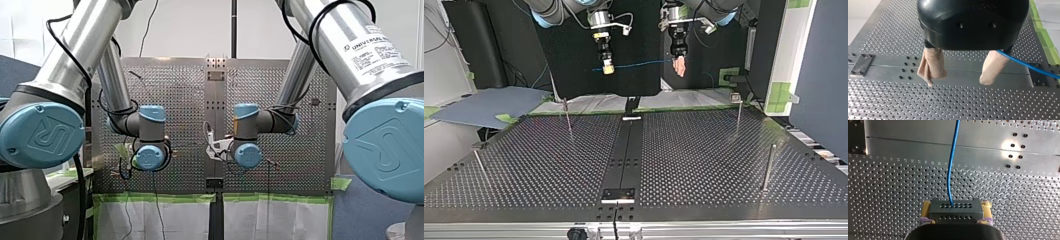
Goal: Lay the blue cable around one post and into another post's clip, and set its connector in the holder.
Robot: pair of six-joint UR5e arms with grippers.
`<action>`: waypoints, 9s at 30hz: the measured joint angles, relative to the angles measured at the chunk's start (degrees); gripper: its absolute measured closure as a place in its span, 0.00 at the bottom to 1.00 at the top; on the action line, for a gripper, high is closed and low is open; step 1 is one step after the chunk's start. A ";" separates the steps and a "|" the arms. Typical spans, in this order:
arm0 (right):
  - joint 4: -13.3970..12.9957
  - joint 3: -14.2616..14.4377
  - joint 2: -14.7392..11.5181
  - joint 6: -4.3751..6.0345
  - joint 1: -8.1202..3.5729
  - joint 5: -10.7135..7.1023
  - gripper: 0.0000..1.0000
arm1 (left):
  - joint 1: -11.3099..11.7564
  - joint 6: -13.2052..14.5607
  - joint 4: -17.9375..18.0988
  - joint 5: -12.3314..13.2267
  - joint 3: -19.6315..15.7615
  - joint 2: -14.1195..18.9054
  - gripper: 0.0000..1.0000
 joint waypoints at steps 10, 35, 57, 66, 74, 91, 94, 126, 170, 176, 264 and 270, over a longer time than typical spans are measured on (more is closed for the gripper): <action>0.00 0.00 0.00 0.00 0.00 0.00 1.00 | 0.00 0.00 0.00 0.00 0.00 0.00 0.00; 0.00 0.00 0.00 0.00 0.00 0.00 1.00 | 0.00 0.00 0.00 0.00 0.00 0.00 0.00; 0.01 0.00 0.00 0.00 0.00 0.00 1.00 | 0.00 0.00 0.00 0.00 0.00 0.00 0.00; 0.00 0.00 0.00 0.00 0.00 0.00 1.00 | 0.00 0.00 0.00 0.00 0.00 0.00 0.00; 0.00 0.00 0.00 0.00 0.00 0.00 1.00 | 0.00 0.00 0.00 0.00 0.00 0.00 0.00; 0.00 0.00 0.00 0.00 0.00 0.00 1.00 | 0.00 0.00 0.00 0.00 0.00 0.00 0.00; 0.00 0.00 0.00 0.00 0.00 0.00 1.00 | 0.00 0.00 0.00 0.00 0.00 0.00 0.00; 0.00 0.00 0.00 0.00 0.00 0.00 1.00 | 0.00 0.00 0.00 0.00 0.00 0.00 0.00; 0.00 0.00 0.00 0.00 0.00 0.00 1.00 | 0.00 0.00 0.00 0.00 0.00 0.00 0.00; 0.00 0.00 0.00 0.00 0.00 0.00 1.00 | 0.00 0.00 0.00 0.00 0.00 0.00 0.00; 4.66 -0.44 0.53 0.00 -0.18 -1.05 1.00 | -3.17 -1.71 -3.52 1.78 -1.64 3.02 0.00; 4.66 -0.44 0.53 0.00 -0.18 -1.06 1.00 | -3.82 -1.83 -6.16 1.92 -1.74 3.48 0.00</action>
